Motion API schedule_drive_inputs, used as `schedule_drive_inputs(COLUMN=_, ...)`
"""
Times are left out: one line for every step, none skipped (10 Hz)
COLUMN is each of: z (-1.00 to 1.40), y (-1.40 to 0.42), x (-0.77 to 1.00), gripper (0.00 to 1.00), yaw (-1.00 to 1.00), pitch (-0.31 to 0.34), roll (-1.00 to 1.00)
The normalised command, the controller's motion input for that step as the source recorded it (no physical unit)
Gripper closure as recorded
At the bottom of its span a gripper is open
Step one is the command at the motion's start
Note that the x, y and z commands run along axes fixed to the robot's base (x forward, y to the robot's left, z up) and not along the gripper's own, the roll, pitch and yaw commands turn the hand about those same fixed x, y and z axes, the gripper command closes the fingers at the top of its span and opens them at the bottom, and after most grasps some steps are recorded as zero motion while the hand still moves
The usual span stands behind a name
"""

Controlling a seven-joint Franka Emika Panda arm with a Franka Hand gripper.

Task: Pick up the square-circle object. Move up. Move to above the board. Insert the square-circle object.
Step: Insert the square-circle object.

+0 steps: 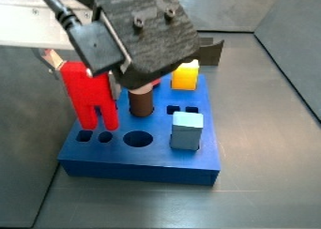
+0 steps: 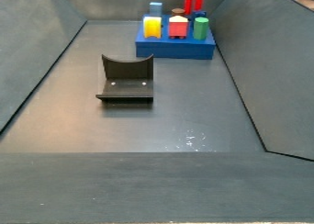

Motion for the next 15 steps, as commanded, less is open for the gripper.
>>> schedule_drive_inputs(z=-0.10, y=-0.05, x=0.00, gripper=1.00, yaw=0.00, pitch=-0.003, roll=0.00)
schedule_drive_inputs(z=-0.26, y=-0.08, x=0.00, gripper=1.00, yaw=0.00, pitch=0.000, roll=0.01)
schedule_drive_inputs(z=-0.25, y=-0.09, x=0.00, gripper=1.00, yaw=0.00, pitch=0.000, roll=0.03)
schedule_drive_inputs(z=-0.20, y=-0.08, x=0.00, gripper=1.00, yaw=0.00, pitch=0.000, roll=0.03)
schedule_drive_inputs(z=-0.18, y=-0.10, x=0.00, gripper=1.00, yaw=0.00, pitch=0.000, roll=0.01)
schedule_drive_inputs(z=-0.15, y=-0.08, x=0.00, gripper=1.00, yaw=0.00, pitch=0.000, roll=0.00)
schedule_drive_inputs(z=-0.11, y=0.00, x=0.00, gripper=1.00, yaw=0.00, pitch=0.000, roll=0.00)
schedule_drive_inputs(z=-0.08, y=0.00, x=0.00, gripper=1.00, yaw=0.00, pitch=0.000, roll=0.00)
schedule_drive_inputs(z=-0.08, y=0.00, x=0.07, gripper=1.00, yaw=0.00, pitch=0.000, roll=0.00)
schedule_drive_inputs(z=-0.08, y=0.00, x=0.09, gripper=1.00, yaw=0.00, pitch=0.000, roll=0.00)
schedule_drive_inputs(z=-0.07, y=0.00, x=0.08, gripper=1.00, yaw=0.00, pitch=0.000, roll=0.00)
schedule_drive_inputs(z=-0.05, y=0.00, x=0.08, gripper=1.00, yaw=0.00, pitch=0.000, roll=0.00)
schedule_drive_inputs(z=-0.08, y=0.00, x=0.09, gripper=1.00, yaw=0.00, pitch=0.000, roll=0.00)
schedule_drive_inputs(z=-0.10, y=0.00, x=0.11, gripper=1.00, yaw=0.00, pitch=0.000, roll=0.00)
schedule_drive_inputs(z=-0.12, y=0.00, x=0.10, gripper=1.00, yaw=0.00, pitch=0.000, roll=0.00)
